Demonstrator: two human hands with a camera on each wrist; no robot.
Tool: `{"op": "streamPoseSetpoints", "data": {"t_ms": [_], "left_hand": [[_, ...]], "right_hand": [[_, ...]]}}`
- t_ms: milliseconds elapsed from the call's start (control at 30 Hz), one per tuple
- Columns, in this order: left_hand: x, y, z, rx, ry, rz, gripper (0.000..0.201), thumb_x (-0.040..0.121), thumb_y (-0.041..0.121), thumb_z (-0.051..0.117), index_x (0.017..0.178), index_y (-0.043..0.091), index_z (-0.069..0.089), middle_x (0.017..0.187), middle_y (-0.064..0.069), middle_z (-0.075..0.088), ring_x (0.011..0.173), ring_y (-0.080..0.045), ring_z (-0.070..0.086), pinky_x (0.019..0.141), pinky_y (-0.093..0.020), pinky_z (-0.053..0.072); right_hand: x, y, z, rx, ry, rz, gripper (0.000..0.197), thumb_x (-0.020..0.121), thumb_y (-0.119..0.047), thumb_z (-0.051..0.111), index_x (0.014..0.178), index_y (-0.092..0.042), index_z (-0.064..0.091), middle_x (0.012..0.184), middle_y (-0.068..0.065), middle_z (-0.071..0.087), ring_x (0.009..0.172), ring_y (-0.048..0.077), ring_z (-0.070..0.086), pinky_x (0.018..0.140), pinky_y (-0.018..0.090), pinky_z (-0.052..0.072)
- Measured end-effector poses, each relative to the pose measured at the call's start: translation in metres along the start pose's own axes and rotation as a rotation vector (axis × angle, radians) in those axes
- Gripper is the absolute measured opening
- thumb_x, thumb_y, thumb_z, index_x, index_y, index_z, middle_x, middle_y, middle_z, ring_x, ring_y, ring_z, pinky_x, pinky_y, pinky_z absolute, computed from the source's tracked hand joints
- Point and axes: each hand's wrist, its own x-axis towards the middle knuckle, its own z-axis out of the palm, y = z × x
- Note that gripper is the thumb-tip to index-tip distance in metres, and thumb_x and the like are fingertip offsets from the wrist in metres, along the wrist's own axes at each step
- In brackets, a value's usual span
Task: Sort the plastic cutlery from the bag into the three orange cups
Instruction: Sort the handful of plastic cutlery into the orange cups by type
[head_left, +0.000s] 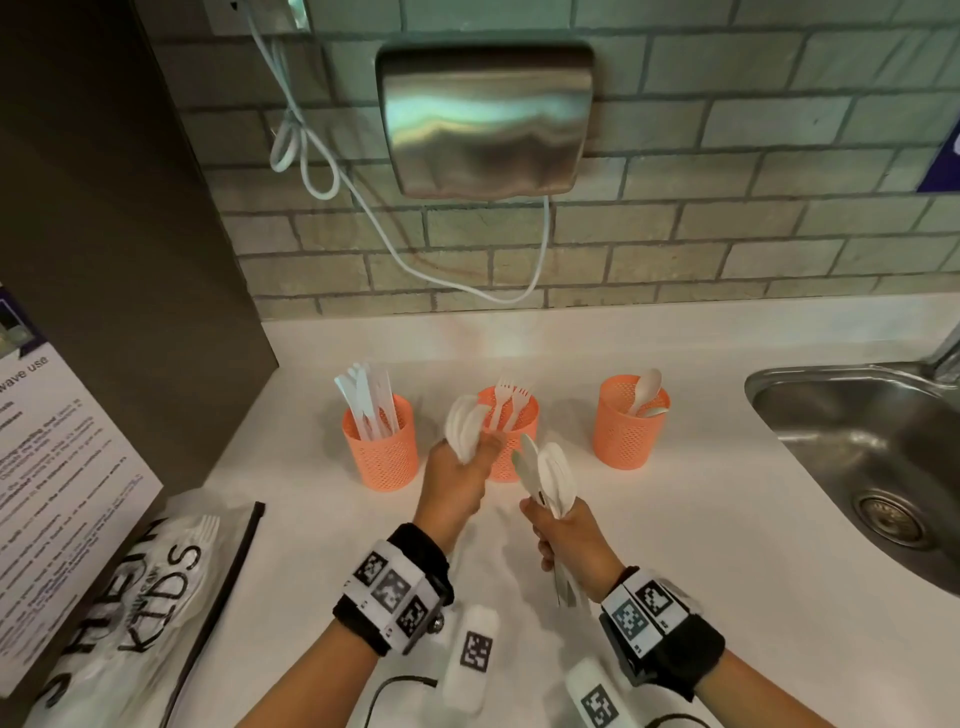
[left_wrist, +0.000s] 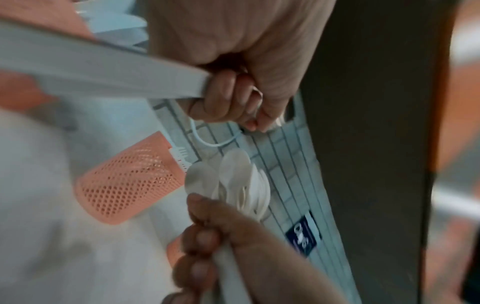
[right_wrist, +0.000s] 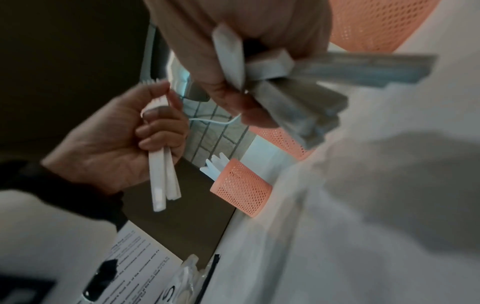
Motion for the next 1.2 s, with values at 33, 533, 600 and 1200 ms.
{"op": "streamPoseSetpoints", "data": {"t_ms": [33,533,600,1200], "left_hand": [[-0.004,-0.003,0.004,0.099,-0.015,0.064,0.018,0.089,0.018,0.059,0.071,0.018,0.058,0.047,0.011,0.051,0.040,-0.001,0.046,0.043,-0.014,0.037],[-0.012,-0.008,0.030,0.273,0.101,0.289,0.025,0.093,0.018,0.053,0.116,0.009,0.058,0.102,-0.011,0.068,0.083,-0.013,0.062,0.072,-0.018,0.044],[-0.004,-0.001,0.025,0.108,0.150,0.278,0.023,0.096,0.018,0.048,0.113,0.004,0.056,0.092,-0.016,0.066,0.062,-0.003,0.058,0.059,-0.014,0.046],[0.001,-0.019,-0.011,-0.361,0.026,-0.443,0.019,0.096,0.019,0.042,0.080,0.011,0.048,0.040,0.005,0.031,0.031,-0.008,0.032,0.035,-0.015,0.029]], "right_hand": [[0.001,0.001,0.001,-0.034,0.028,-0.036,0.013,0.091,-0.012,0.053,0.079,-0.013,0.048,0.057,0.002,0.041,0.036,0.005,0.040,0.037,0.020,0.038],[0.004,0.010,0.004,-0.230,0.091,-0.105,0.027,0.091,-0.015,0.048,0.117,-0.019,0.043,0.083,0.004,0.058,0.061,0.016,0.053,0.041,0.020,0.044],[-0.001,0.012,0.003,-0.222,0.090,-0.103,0.021,0.091,-0.013,0.049,0.111,-0.017,0.044,0.076,-0.001,0.052,0.059,0.014,0.050,0.042,0.021,0.044],[-0.017,0.001,-0.006,-0.655,0.200,-0.311,0.037,0.087,-0.007,0.051,0.123,-0.006,0.041,0.100,0.013,0.066,0.091,0.034,0.061,0.061,0.027,0.032]]}}
